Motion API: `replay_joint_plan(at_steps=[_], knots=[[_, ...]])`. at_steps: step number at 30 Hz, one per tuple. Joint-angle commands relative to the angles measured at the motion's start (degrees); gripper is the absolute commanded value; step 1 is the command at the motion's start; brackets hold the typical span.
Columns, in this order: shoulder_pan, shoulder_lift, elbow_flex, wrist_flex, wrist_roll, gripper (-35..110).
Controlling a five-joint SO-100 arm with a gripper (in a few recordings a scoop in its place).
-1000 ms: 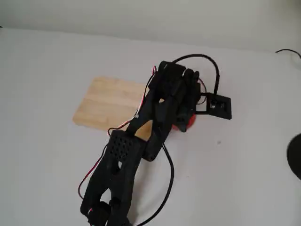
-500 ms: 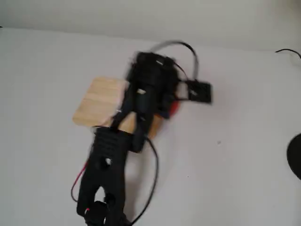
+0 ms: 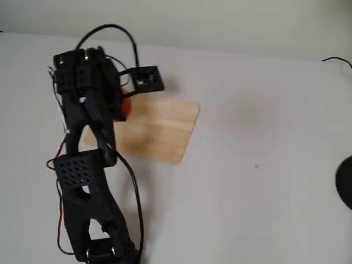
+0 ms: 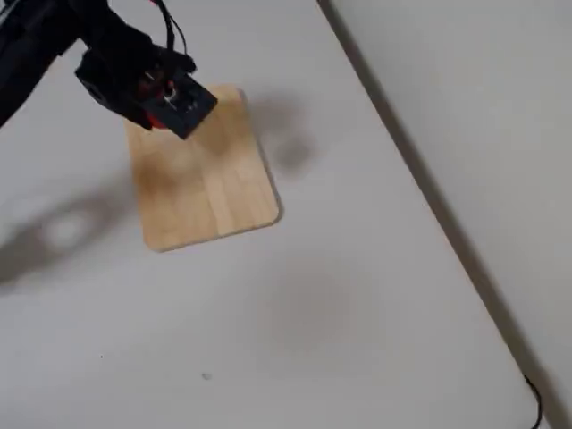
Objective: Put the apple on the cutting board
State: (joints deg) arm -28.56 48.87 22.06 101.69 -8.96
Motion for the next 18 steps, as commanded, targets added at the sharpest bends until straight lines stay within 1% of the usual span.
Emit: replay_joint_plan(at_steps=[1, 9, 12, 14, 15, 18], knots=[[1.41, -0.18, -1.05, 0.70, 0.53, 0], [4.22, -6.15, -2.81, 0.00, -0.18, 1], [4.22, -7.73, -3.34, 0.00, -0.26, 6], [4.31, -8.53, -3.34, 0.00, -0.26, 13], [4.39, -8.88, -3.34, 0.09, -0.26, 20], [4.66, -9.14, -3.34, 0.35, -0.26, 48]])
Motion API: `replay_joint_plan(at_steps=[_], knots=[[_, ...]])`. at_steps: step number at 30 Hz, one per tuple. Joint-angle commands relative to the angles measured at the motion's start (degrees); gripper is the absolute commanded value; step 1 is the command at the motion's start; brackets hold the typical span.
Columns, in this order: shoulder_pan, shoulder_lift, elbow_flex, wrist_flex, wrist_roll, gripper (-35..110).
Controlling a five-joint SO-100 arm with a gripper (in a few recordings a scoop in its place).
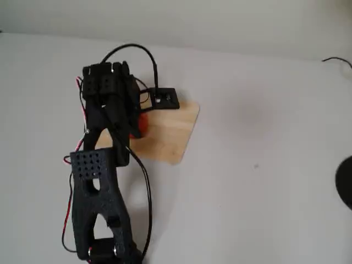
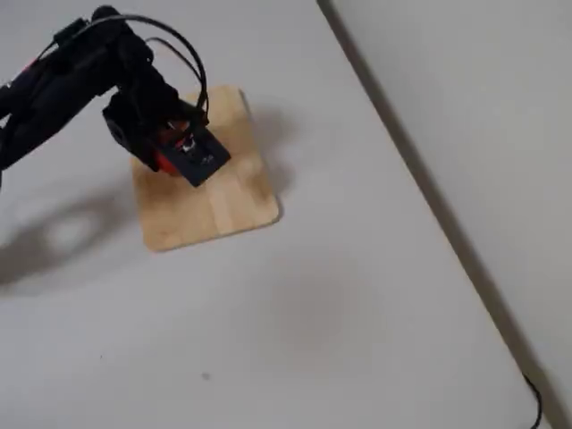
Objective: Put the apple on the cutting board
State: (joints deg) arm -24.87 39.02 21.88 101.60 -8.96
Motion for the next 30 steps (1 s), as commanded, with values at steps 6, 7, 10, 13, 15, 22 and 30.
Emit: replay_joint_plan(at_steps=[6, 7, 10, 13, 15, 22, 30], knots=[[1.76, 3.60, -3.16, 2.29, -2.29, 73], [2.02, 4.48, -3.16, 2.64, -2.64, 73], [3.43, 8.79, -1.32, 2.90, -3.52, 73], [5.19, 15.21, 3.08, 2.90, -5.27, 73], [6.68, 21.27, 7.47, 2.90, -6.50, 73], [14.94, 49.57, 22.06, 2.90, -9.49, 38], [28.83, 85.96, 45.18, 0.88, -4.48, 0]])
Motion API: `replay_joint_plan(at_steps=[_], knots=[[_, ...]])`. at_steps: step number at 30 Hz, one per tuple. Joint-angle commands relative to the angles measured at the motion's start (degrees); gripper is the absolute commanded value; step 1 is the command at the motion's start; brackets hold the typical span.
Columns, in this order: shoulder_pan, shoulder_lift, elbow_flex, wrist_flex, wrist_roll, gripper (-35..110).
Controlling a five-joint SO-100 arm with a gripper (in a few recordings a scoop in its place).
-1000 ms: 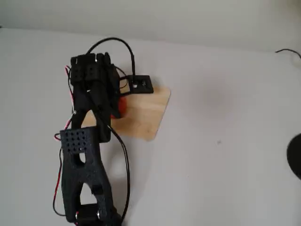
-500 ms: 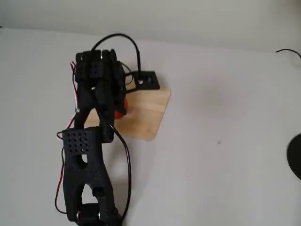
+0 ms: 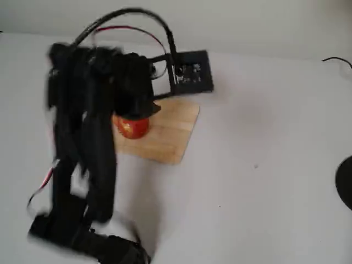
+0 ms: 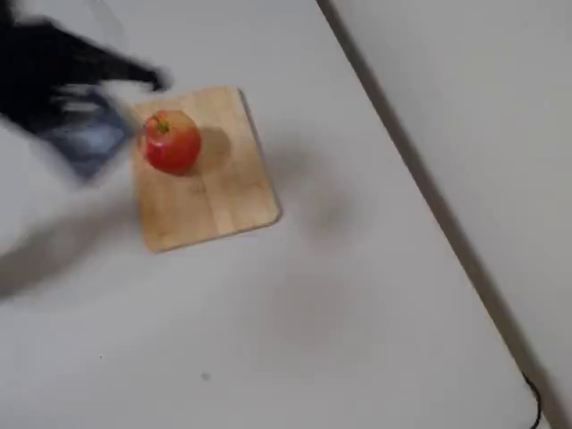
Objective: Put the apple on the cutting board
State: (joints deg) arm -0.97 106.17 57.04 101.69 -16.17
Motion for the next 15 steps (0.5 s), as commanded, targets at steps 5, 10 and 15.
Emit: replay_joint_plan(at_steps=[5, 10, 15], knots=[[8.09, 50.98, 47.02, -14.15, 4.39, 0], [6.94, 71.46, 75.85, -20.39, 3.78, 0], [6.33, 81.30, 95.45, -21.71, 3.52, 0]])
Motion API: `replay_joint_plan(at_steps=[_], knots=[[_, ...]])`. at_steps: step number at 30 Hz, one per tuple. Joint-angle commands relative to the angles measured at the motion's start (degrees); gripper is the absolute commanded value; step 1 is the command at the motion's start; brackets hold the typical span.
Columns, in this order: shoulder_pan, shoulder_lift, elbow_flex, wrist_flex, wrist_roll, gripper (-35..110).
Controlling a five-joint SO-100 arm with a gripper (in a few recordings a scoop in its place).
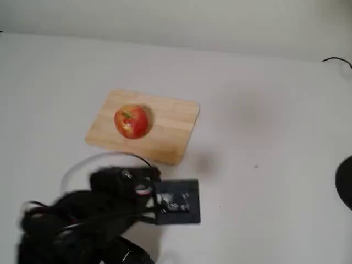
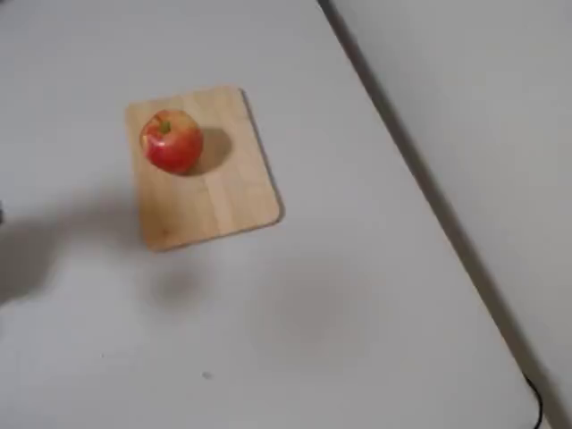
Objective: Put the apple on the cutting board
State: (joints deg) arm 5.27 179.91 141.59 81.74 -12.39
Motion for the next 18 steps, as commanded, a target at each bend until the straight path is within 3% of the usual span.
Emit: replay_joint_plan(at_steps=[1, 9, 18], knots=[[0.26, 8.61, 13.45, -1.67, -0.35, 0], [2.20, 8.44, 28.39, -6.15, -0.97, 0], [2.72, 8.44, 28.30, -6.15, 0.53, 0]])
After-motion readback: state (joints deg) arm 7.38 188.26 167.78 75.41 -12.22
